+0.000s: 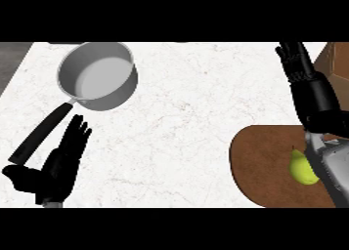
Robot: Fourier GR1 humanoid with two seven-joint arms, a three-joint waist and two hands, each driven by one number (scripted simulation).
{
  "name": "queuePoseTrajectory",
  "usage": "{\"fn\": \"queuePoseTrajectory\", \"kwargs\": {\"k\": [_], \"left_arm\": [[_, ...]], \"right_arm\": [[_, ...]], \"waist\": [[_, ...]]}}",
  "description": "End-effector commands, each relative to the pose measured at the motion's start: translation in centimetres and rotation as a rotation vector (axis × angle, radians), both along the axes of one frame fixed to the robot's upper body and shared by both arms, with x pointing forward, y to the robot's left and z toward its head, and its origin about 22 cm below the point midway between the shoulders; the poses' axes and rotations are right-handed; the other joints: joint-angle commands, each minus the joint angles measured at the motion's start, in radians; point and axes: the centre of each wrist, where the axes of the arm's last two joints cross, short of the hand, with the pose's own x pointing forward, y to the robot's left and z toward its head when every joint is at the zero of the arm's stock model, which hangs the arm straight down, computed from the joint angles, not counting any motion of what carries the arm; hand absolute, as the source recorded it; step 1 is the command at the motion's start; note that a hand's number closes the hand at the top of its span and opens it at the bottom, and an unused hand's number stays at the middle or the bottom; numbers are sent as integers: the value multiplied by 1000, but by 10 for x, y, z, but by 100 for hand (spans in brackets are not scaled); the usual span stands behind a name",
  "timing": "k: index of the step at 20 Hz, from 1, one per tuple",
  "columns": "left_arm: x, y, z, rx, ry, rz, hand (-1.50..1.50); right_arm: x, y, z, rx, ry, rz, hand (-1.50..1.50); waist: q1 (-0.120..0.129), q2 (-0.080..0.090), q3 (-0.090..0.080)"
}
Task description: Pick the eggplant from the cutting board and place it in the cardboard box
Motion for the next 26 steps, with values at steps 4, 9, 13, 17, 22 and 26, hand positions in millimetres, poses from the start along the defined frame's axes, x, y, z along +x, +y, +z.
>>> {"fn": "queuePoseTrajectory", "kwargs": {"k": [4, 9, 13, 17, 22, 26], "left_arm": [[3, 51, 6, 333, -8, 61, 0], [-3, 70, 3, 444, 36, 58, 0], [3, 70, 11, 512, 25, -5, 0], [16, 64, 7, 534, 14, -71, 0], [38, 36, 10, 538, -19, -105, 0], [40, 19, 5, 541, -14, -131, 0]], "right_arm": [[-56, -112, -46, -71, -28, -301, -150], [-108, -200, -85, -109, 68, -863, -150], [-177, -224, -109, -229, -134, -770, -150], [-244, -243, -124, -486, -29, -686, -150], [-288, -229, -111, -621, 140, -732, -150], [-292, -198, -80, -625, 236, -689, -150]], "waist": [[-161, -26, 8], [-248, -3, 14], [-177, -26, 6], [-110, -17, -4], [-59, -15, -7], [-45, -14, -7]]}}
